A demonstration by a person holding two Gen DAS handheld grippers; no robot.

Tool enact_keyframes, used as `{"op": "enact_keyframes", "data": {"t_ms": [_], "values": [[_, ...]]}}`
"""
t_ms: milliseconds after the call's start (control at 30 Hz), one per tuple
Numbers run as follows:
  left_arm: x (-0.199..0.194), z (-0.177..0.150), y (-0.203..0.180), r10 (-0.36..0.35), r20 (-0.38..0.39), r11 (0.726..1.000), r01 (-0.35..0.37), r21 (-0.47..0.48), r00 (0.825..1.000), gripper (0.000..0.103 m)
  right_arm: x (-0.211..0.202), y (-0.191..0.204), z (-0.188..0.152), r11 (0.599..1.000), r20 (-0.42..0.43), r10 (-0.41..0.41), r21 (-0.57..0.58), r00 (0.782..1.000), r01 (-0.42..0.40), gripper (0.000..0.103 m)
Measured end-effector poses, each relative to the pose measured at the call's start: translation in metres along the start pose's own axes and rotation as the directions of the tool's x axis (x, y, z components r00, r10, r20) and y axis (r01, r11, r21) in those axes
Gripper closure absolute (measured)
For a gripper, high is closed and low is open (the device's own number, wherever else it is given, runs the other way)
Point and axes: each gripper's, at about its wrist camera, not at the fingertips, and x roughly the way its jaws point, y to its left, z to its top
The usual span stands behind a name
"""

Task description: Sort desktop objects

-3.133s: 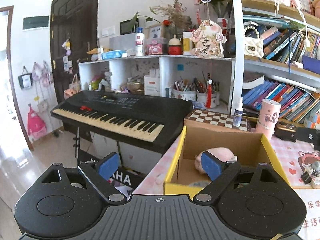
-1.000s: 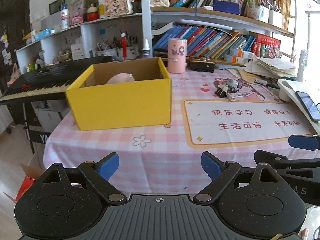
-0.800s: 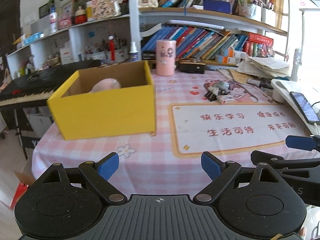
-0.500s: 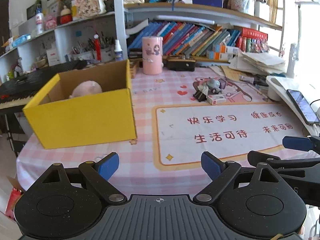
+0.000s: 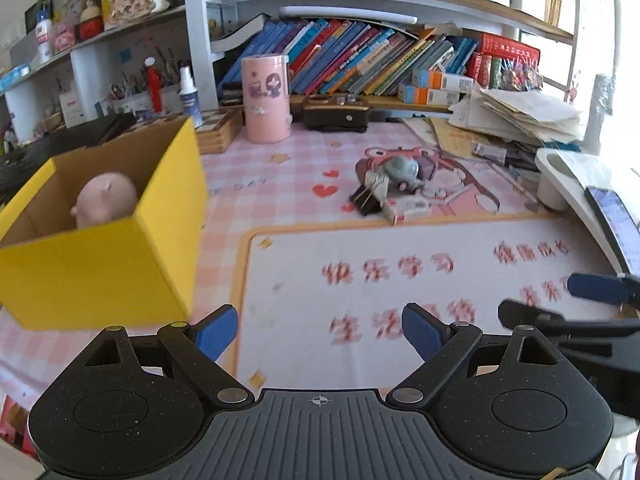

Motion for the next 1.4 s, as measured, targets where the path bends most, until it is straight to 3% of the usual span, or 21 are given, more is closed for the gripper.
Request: {"op": "enact_keyframes", "data": {"t_ms": [267,767,1100,1133,1167,1267,1400], "values": [[0.024,0.033,-0.014,0.1,0.005,0.993,-0.099,-0.069,0.995,0.012,0.04,-0.035,0.026,0.997,-0.002,0.077,-0.027,0.997,-0.077,0.034],[0.052,0.067,-0.009,0.268,-0.021,0.953,-0.268,-0.139,0.963,0.012,0.149,-0.04,0.064,0.982,-0.01,0.177,-0.071,0.984,-0.177,0.03],[0.059,0.076,-0.016,0.304,-0.029,0.945,-0.305,-0.114,0.952,0.012,0.201,-0.021,0.077,0.967,-0.037,0.224,-0.12,0.974,-0.227,0.031],[0.06,0.076,-0.017,0.303,-0.031,0.946,-0.305,-0.112,0.952,0.012,0.202,-0.02,0.077,0.965,-0.028,0.225,-0.13,0.974,-0.227,0.035],[0.062,0.076,-0.018,0.302,-0.033,0.947,-0.303,-0.11,0.953,0.012,0.203,-0.02,0.077,0.963,-0.023,0.231,-0.14,0.973,-0.232,0.049],[0.071,0.078,-0.021,0.294,-0.048,0.948,-0.297,-0.11,0.955,0.012,0.201,-0.025,0.079,0.956,-0.021,0.25,-0.151,0.968,-0.251,0.051],[0.088,0.079,-0.024,0.265,-0.072,0.951,-0.273,-0.147,0.962,0.012,0.191,-0.049,0.081,0.972,-0.01,0.225,-0.07,0.974,-0.225,0.051]]}}
